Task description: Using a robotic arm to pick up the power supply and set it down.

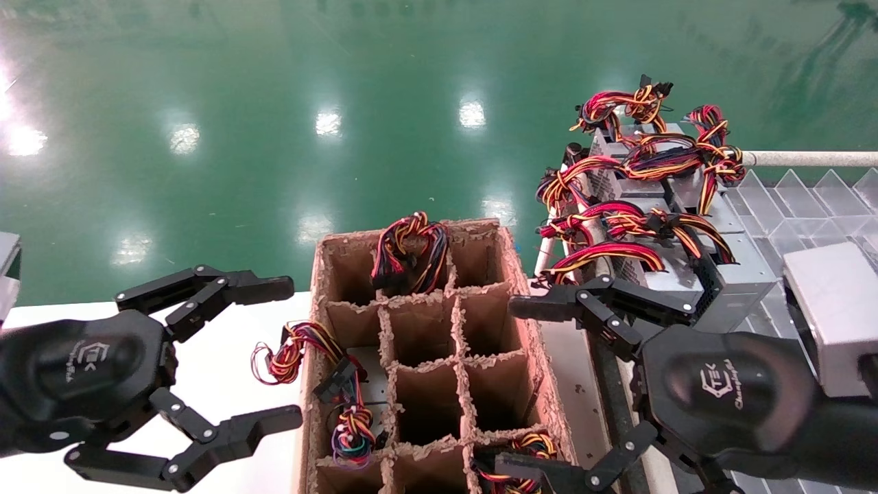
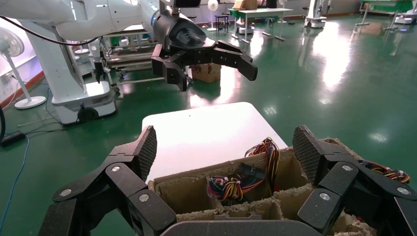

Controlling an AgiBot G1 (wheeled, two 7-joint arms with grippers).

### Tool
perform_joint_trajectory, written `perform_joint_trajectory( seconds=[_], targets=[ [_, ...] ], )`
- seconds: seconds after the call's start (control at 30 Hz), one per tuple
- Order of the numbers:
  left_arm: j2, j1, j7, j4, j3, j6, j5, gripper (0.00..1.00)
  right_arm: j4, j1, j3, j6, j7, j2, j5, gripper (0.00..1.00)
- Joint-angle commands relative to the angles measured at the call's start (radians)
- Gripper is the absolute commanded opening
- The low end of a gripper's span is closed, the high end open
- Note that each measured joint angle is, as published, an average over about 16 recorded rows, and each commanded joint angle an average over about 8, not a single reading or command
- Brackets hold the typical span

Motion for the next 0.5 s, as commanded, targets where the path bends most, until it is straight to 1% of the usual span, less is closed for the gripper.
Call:
perform_joint_trajectory(
  seconds=[0.03,0.5],
  targets=[
    [0.0,0.0,0.0,0.0,0.0,0.0,0.0,1.0,0.0,0.0,0.0,0.0,0.0,0.0,0.0,1.0],
    [0.0,0.0,0.0,0.0,0.0,0.0,0.0,1.0,0.0,0.0,0.0,0.0,0.0,0.0,0.0,1.0]
  ],
)
